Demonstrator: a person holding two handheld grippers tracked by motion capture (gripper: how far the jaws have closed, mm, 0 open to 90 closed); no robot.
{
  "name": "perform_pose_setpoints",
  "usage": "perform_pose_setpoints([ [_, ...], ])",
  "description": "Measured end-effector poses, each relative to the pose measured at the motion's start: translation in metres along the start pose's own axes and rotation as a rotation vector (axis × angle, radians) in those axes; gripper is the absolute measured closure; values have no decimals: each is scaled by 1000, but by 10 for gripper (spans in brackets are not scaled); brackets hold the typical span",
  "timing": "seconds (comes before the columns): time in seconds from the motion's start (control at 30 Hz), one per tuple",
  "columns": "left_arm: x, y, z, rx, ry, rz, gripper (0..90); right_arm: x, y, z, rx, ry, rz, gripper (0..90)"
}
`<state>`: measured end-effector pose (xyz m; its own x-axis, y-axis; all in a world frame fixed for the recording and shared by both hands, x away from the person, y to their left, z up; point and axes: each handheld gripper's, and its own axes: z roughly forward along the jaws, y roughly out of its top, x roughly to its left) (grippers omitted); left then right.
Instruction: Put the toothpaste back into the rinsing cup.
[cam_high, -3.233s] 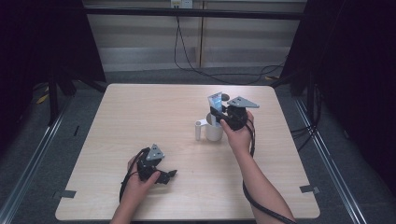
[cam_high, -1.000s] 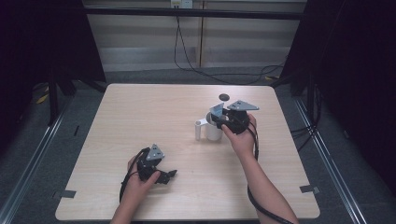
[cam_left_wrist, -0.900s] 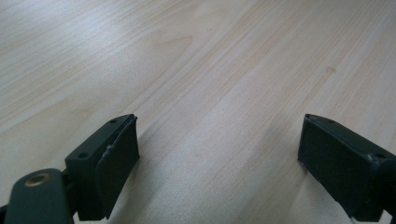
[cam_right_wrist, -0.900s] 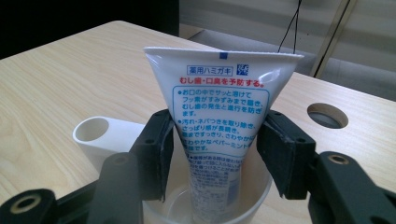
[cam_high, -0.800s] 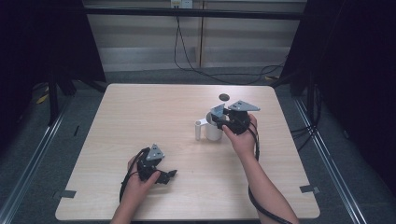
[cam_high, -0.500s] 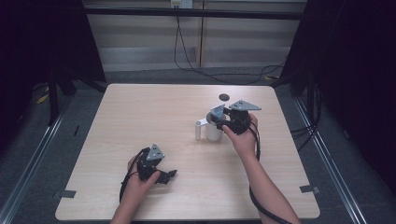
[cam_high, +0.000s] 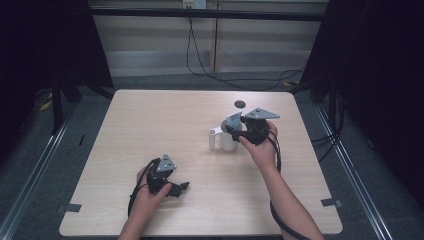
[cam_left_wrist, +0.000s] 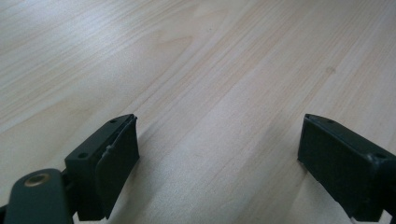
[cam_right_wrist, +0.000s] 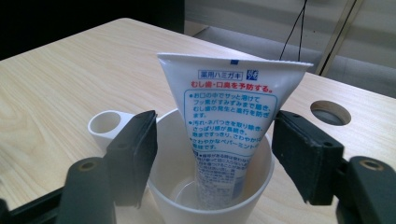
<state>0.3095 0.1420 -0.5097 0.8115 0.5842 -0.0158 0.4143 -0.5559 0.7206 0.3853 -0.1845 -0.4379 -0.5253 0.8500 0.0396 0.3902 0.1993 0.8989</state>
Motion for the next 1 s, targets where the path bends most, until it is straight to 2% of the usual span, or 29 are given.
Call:
perform_pose_setpoints([
  [0.2,0,0,0,0,0,0,121,-1,-1,-2,23,-8,-11,254],
  [1.0,0,0,0,3,-3,0,120,-5,-10,-20,42,11,1,242],
])
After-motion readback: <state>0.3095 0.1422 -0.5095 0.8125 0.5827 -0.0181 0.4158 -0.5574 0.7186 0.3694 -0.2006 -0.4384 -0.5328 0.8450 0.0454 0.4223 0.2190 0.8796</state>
